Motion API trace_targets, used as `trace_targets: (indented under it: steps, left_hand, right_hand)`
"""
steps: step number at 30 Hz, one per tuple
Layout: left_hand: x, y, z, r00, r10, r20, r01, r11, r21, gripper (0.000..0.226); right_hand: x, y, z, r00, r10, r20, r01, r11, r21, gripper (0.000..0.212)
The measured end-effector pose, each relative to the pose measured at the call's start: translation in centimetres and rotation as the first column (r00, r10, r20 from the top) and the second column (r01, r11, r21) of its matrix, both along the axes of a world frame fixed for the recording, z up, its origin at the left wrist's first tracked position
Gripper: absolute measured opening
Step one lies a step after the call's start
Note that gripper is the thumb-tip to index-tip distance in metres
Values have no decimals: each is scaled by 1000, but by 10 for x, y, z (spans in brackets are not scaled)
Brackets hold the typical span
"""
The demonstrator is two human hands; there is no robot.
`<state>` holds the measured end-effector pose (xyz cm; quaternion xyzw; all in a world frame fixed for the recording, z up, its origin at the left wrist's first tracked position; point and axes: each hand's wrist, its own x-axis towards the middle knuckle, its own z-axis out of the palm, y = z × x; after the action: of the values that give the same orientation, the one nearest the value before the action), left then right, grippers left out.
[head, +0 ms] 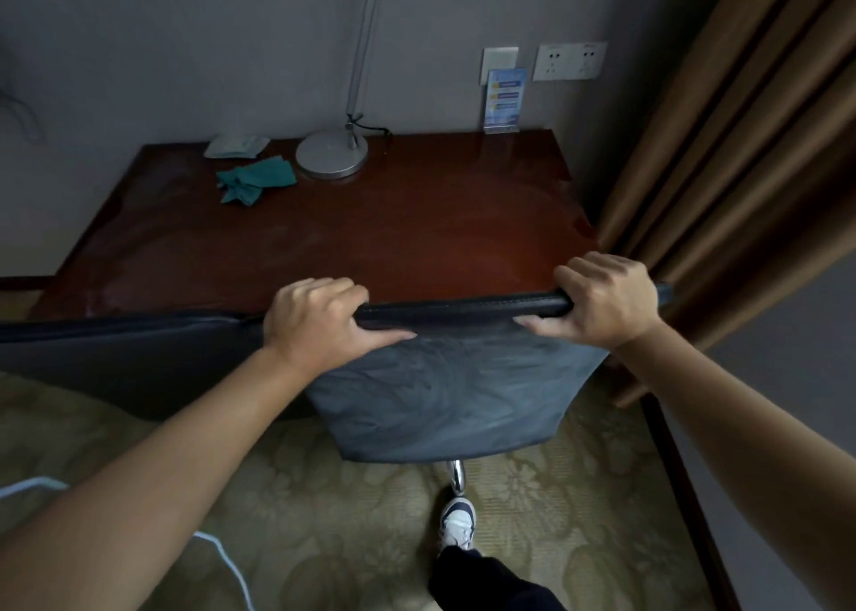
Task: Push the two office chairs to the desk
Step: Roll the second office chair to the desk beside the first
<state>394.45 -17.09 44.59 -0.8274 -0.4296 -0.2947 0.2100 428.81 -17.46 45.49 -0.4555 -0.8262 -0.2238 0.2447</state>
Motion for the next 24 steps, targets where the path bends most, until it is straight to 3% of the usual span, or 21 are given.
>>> trace_targets:
  steps: [11,24]
  left_hand:
    - [8,20,1,999,33,33,-35,999,39,71]
    - [9,-41,0,989,145,16,-136,961,-242,69]
  right_hand:
    - [11,22,-3,999,-30,17,30,999,27,67]
    - [7,-27,-11,1000,26,-4,-26,999,-40,65]
